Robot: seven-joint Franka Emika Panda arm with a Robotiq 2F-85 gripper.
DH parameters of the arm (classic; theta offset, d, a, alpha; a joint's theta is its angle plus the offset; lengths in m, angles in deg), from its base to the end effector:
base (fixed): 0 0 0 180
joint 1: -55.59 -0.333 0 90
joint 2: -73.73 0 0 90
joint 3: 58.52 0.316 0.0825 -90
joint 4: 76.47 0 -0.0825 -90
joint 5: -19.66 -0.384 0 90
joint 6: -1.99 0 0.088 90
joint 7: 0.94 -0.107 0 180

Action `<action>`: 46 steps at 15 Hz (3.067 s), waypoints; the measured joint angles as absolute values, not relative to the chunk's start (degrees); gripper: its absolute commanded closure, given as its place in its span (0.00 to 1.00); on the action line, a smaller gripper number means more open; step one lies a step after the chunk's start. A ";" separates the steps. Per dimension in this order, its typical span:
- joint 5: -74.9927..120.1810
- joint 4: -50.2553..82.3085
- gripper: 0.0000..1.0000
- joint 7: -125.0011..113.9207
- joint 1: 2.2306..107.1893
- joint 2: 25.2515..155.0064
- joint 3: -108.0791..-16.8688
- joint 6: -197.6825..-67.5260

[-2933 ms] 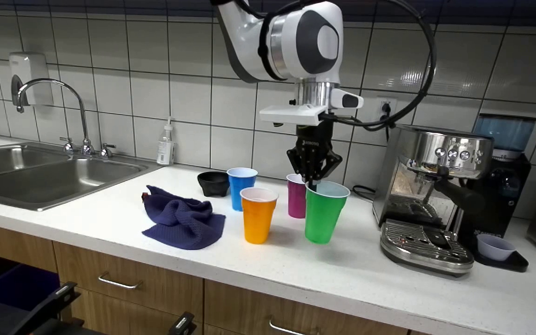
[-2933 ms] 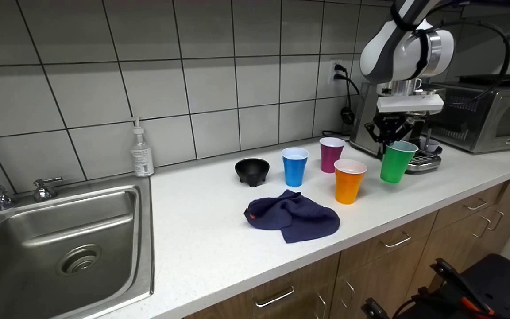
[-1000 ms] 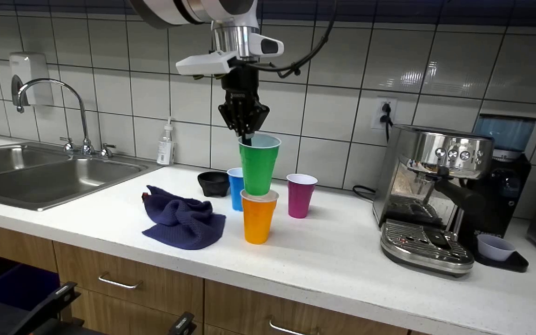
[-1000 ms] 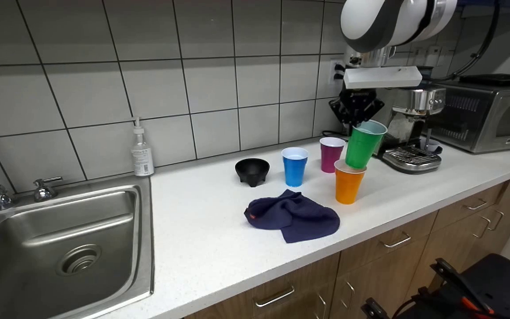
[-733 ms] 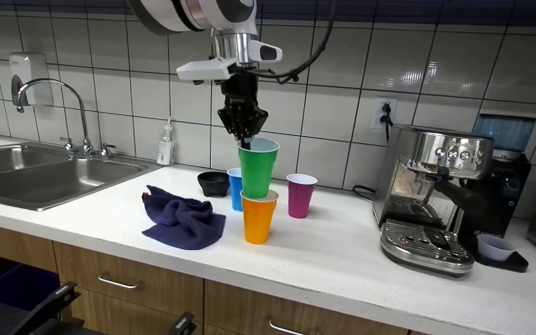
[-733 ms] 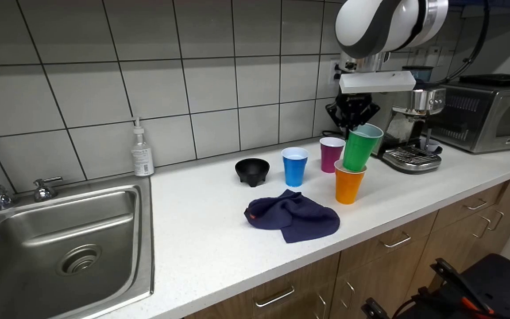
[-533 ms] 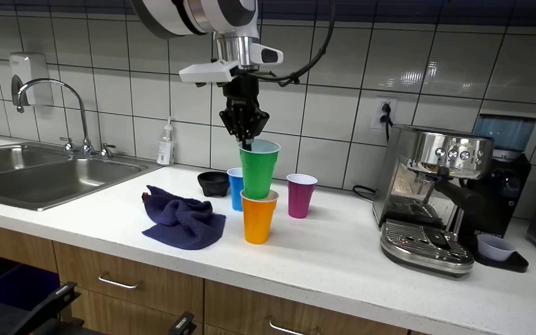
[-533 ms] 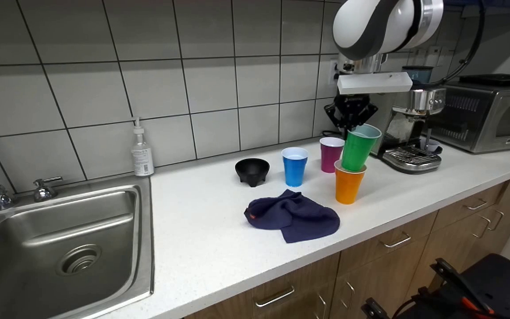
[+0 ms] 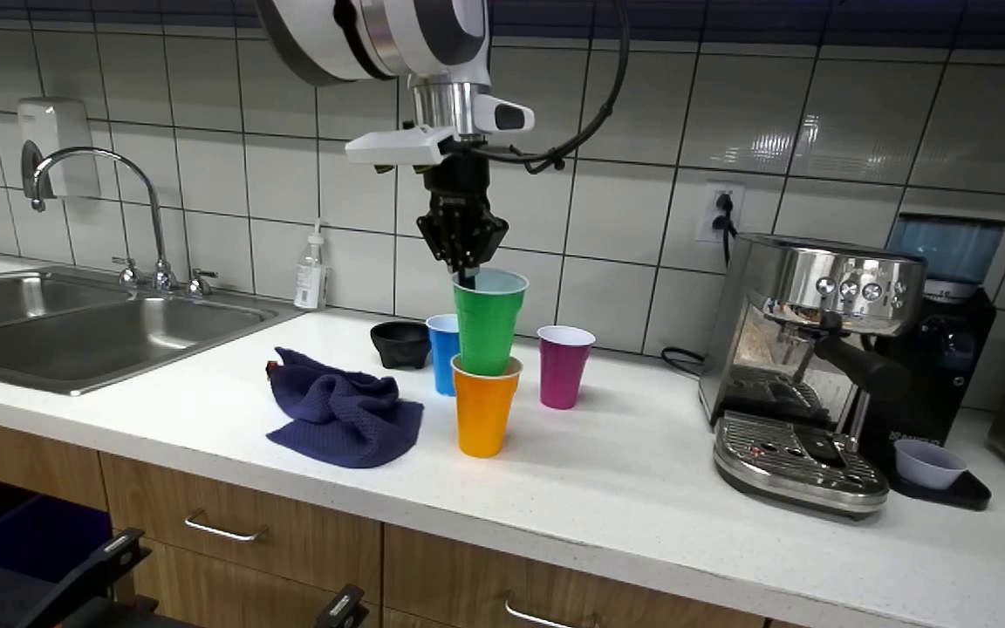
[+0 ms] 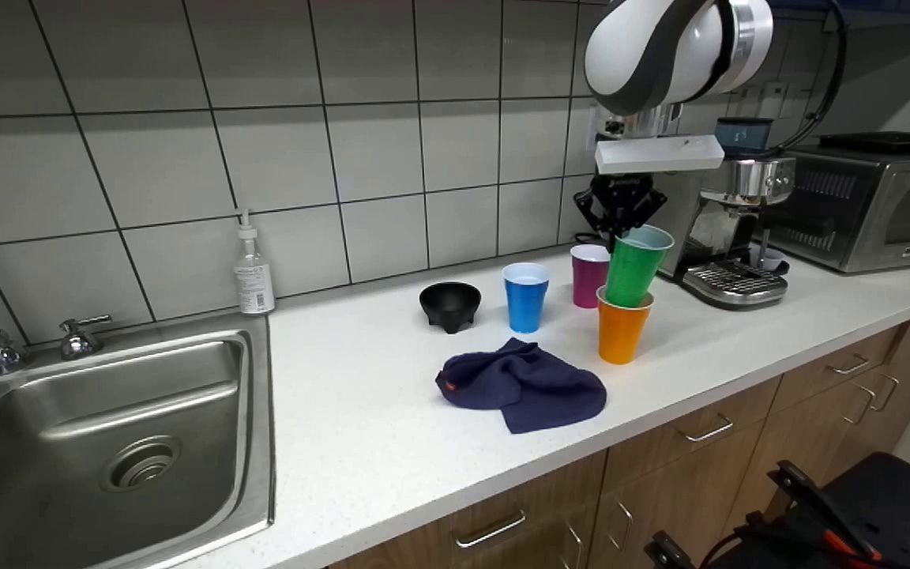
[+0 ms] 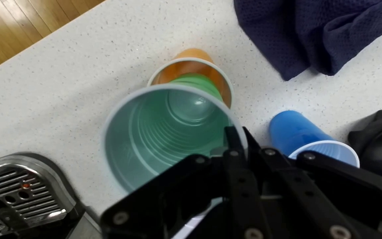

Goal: Stack the cups together

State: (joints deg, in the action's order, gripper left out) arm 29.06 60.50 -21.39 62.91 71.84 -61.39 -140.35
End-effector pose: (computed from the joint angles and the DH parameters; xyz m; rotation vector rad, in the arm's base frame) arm 0.4946 -0.0882 0.3428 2.9758 -0.6206 0.2063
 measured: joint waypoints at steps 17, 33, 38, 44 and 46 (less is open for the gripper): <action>28.54 59.56 0.00 -21.36 62.51 72.63 -61.51 -140.34; 28.76 57.90 0.00 -24.20 61.48 75.65 -62.16 -140.57; 28.76 55.34 0.00 -25.58 60.66 79.36 -62.19 -140.82; 28.76 49.94 0.00 -26.37 58.82 84.91 -63.02 -140.84; 28.76 47.94 0.00 -26.43 58.29 86.80 -63.58 -140.84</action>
